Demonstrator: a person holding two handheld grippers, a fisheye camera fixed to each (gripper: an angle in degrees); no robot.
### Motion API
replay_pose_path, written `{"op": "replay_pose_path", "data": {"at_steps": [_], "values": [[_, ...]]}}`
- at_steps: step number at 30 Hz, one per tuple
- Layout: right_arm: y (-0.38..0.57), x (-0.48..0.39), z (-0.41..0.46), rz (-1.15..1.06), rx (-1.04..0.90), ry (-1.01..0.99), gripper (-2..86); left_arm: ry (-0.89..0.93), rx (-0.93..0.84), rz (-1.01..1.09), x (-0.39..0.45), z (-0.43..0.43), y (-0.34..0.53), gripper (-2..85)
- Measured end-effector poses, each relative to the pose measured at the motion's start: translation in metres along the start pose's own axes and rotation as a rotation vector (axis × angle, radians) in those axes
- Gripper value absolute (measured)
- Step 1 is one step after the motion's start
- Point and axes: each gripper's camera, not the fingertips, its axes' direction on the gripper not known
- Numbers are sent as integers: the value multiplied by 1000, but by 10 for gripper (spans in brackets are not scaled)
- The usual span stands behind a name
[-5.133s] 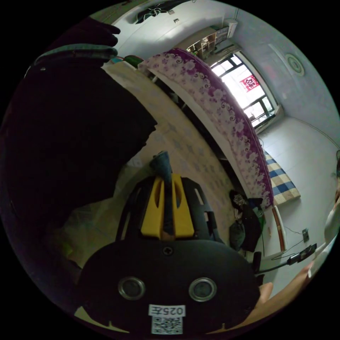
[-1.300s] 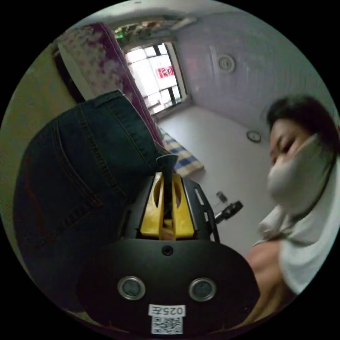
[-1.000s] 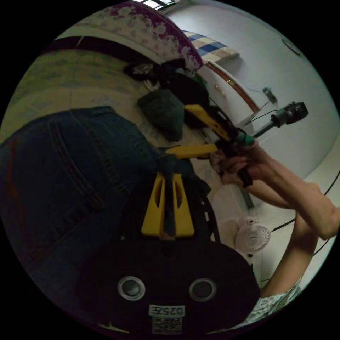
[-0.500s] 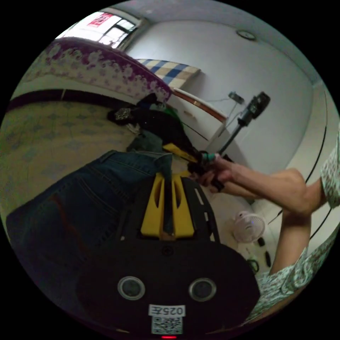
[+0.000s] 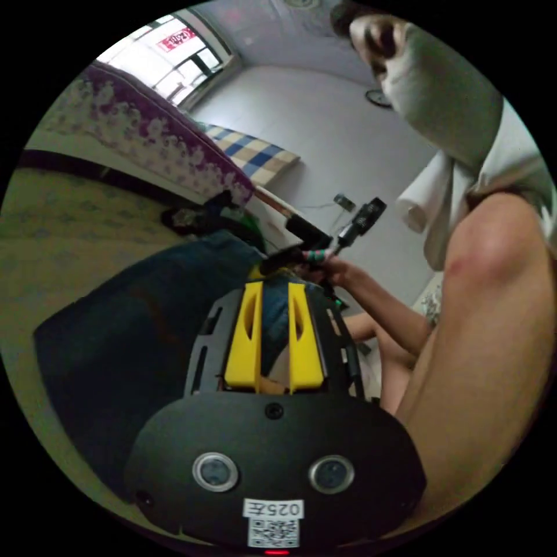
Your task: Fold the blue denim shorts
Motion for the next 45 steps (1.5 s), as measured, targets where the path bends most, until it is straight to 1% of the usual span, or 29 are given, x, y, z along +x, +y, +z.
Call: {"op": "replay_pose_path", "data": {"at_steps": [2,6,7,9,10,11,13,14,15,16,17,18,19,21,23,25,26,27,29,31,32,33,35,36,37,39,41,43,45], "values": [[0,17,18,36,9,68,24,-112,11,-50,-24,-26,8,29],[-3,65,86,158,57,54,43,-398,-15,-229,-112,-80,42,42],[-2,66,91,168,73,50,48,-453,-19,-253,-123,-88,47,47],[3,57,100,215,135,2,69,-637,-81,-329,-160,-117,62,75],[4,51,100,213,142,21,76,-656,-97,-348,-168,-123,65,86],[8,37,100,224,154,96,86,-666,-121,-416,-183,-133,69,108],[16,11,94,249,207,252,90,-598,-181,-500,-207,-137,76,120],[25,-10,88,263,277,377,84,-542,-217,-537,-220,-135,80,125],[32,-34,85,239,349,452,82,-471,-240,-574,-232,-130,84,128],[35,-47,85,216,374,459,81,-443,-254,-591,-237,-127,86,130],[37,-70,89,153,381,420,102,-391,-296,-625,-249,-119,90,127],[35,-92,99,90,338,338,126,-343,-341,-654,-262,-110,93,120],[33,-101,105,68,314,284,140,-322,-342,-656,-266,-106,94,113],[23,-130,136,-13,211,39,178,-233,-324,-697,-289,-96,95,67],[13,-145,161,-35,157,-112,184,-190,-343,-728,-308,-93,95,27],[3,-159,182,-38,100,-228,198,-13,-271,-769,-325,-100,96,5],[-3,-171,192,-54,80,-327,203,113,-193,-795,-332,-108,96,-2],[-9,-184,199,-63,71,-404,207,193,-133,-805,-335,-114,95,-6],[-20,-207,202,-91,58,-471,214,185,-145,-759,-331,-119,84,-10],[-36,-232,201,-74,29,-482,226,52,-216,-647,-313,-119,64,-13],[-49,-252,201,-82,5,-455,236,-45,-260,-572,-296,-113,50,-14],[-64,-274,204,-112,-53,-363,239,-126,-287,-519,-277,-105,37,-14],[-82,-311,215,-164,-154,-198,239,-243,-323,-448,-246,-88,21,-14],[-88,-336,223,-211,-194,-128,232,-331,-347,-415,-226,-75,12,-15],[-90,-348,227,-227,-215,-86,226,-367,-361,-393,-216,-68,7,-15],[-93,-390,244,-277,-305,164,215,-511,-383,-317,-181,-41,-6,-14],[-91,-413,256,-302,-360,324,208,-585,-399,-263,-166,-21,-8,-14],[-88,-429,270,-324,-412,511,174,-590,-382,-257,-160,-9,-9,-14],[-84,-444,291,-372,-453,815,92,-562,-352,-261,-160,-5,-8,-13]]}}
